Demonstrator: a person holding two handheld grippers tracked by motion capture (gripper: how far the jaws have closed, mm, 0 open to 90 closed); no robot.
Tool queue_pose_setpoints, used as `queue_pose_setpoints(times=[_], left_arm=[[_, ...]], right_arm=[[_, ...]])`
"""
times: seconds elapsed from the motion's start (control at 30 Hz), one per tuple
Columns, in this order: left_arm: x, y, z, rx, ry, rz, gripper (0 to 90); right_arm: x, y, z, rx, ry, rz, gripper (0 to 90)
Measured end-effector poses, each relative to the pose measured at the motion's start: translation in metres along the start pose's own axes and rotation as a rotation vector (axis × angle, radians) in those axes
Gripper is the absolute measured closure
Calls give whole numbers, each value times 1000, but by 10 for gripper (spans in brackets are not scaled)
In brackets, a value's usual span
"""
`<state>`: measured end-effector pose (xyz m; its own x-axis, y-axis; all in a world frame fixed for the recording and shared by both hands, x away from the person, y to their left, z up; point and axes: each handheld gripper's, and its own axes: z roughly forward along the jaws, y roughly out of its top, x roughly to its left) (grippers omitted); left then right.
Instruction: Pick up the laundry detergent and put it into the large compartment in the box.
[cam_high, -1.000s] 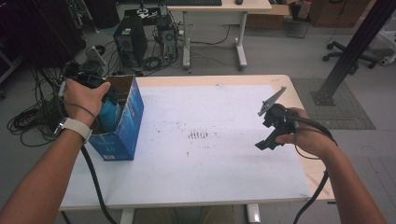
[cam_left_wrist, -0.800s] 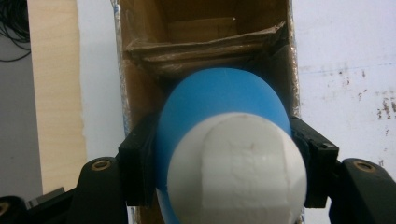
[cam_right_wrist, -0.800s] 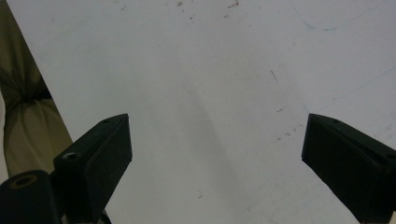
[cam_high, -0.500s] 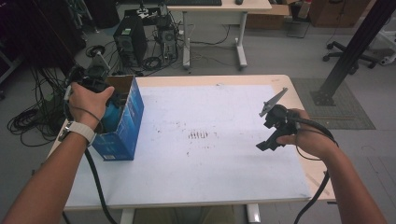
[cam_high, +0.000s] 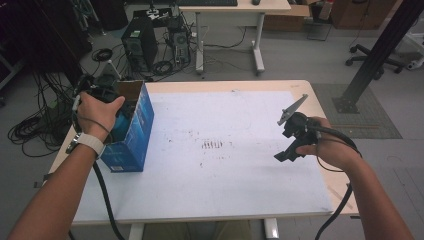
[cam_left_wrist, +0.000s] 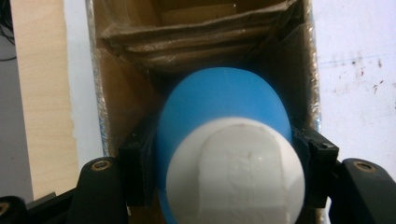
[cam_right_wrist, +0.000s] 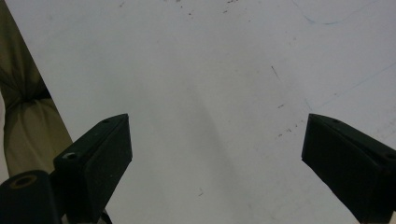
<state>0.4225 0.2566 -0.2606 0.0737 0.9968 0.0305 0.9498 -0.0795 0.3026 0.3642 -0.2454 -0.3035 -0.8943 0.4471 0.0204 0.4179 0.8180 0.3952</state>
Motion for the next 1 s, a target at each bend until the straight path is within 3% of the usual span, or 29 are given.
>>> queue_pose_setpoints(times=[0.63,1.0], left_arm=[[1,-4,17,20,-11,2,373],[2,-3,18,23,-16,1,371]], right_arm=[[0,-1,2,1,4,2,88],[1,-1,4,4,7,5,88]])
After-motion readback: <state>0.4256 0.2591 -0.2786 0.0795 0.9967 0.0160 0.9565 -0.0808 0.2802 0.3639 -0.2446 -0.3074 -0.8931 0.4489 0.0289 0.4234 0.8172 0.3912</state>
